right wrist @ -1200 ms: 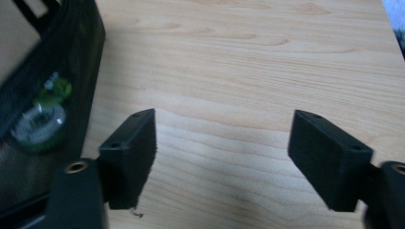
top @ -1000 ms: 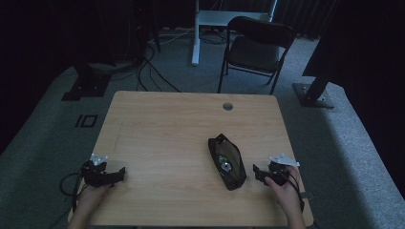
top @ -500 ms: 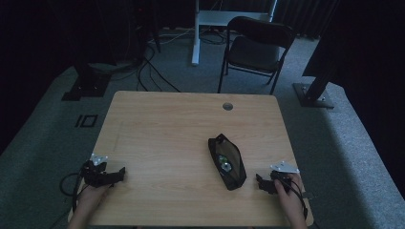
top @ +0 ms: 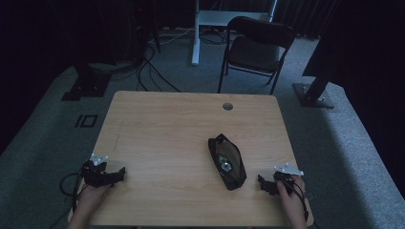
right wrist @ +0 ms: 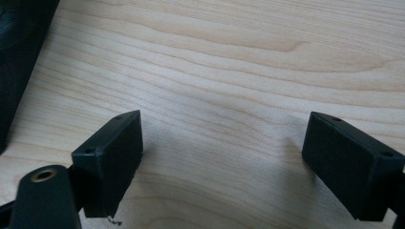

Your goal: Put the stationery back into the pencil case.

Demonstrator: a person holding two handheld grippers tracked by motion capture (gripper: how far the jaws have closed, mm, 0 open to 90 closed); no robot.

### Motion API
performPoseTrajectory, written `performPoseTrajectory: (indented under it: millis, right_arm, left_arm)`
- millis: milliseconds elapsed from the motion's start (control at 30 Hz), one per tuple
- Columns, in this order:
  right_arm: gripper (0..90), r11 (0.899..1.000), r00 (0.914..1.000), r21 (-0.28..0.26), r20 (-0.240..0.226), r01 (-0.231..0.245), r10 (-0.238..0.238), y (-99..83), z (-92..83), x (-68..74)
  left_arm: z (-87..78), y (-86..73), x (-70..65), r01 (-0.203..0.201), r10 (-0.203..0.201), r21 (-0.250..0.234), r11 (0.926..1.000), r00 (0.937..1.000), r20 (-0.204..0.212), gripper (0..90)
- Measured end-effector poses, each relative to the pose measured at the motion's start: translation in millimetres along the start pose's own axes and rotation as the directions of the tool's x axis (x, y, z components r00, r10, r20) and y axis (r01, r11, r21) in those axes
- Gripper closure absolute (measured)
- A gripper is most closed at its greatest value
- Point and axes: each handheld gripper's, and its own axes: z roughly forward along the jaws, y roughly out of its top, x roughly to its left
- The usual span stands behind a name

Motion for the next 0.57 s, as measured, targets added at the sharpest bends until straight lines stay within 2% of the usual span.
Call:
performPoseTrajectory:
  millis: [567]
  right_arm:
    - [11.6,1.000,1.0000,0.002,0.001,-0.001,0.001,0.6,1.1,0.2]
  left_arm:
    - [0.0,0.0,0.0,0.000,0.000,0.000,1.0000,1.0000,0.000,0.5]
